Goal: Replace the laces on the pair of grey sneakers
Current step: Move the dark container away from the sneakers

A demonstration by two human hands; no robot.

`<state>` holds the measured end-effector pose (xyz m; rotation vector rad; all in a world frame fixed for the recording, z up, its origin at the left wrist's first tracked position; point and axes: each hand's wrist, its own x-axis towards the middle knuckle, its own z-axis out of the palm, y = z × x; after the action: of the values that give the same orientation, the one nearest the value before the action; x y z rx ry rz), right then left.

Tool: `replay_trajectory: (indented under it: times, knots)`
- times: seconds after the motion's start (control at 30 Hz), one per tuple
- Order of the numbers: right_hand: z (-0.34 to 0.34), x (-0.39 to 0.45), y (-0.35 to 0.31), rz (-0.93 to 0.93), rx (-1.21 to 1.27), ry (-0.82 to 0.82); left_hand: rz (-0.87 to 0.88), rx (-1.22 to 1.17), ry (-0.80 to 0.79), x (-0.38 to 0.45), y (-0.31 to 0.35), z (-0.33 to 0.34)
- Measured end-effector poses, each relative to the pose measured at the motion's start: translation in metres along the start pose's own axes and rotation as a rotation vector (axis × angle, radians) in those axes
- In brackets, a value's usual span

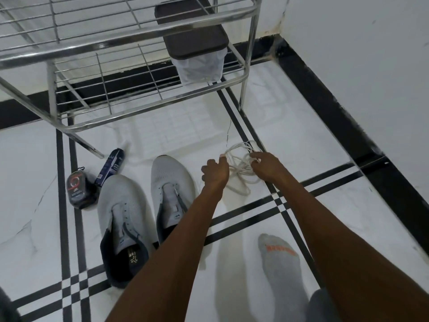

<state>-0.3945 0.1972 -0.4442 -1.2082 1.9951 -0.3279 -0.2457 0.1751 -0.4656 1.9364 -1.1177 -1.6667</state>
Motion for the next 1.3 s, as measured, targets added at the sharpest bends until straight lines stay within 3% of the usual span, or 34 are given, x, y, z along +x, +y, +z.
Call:
replay_trajectory:
  times: [0.1, 0.2, 0.43, 0.57, 0.83, 1.1, 1.3]
  knots:
    - [0.012, 0.002, 0.009, 0.012, -0.012, -0.085, -0.031, -0.24, -0.121, 0.005, -0.005, 0.017]
    - [0.02, 0.005, 0.014, -0.029, -0.008, -0.063, -0.078, -0.52, -0.166, -0.008, 0.003, 0.023]
    - [-0.001, 0.006, 0.019, -0.026, -0.03, 0.079, -0.098, -0.533, -0.263, -0.013, 0.011, 0.034]
    - [-0.017, 0.005, -0.011, -0.08, 0.114, 0.183, 0.024, -0.461, -0.141, -0.011, 0.028, 0.006]
    - [-0.052, -0.004, -0.12, -0.235, 0.663, 0.19, 0.314, -0.456, 0.002, -0.034, 0.099, -0.069]
    - [-0.087, 0.022, -0.196, -0.275, 0.72, 0.255, 0.594, -0.333, 0.52, -0.049, 0.162, -0.119]
    - [-0.1, 0.035, -0.214, -0.278, 0.726, 0.197, 0.42, -0.361, 0.201, -0.026, 0.207, -0.123]
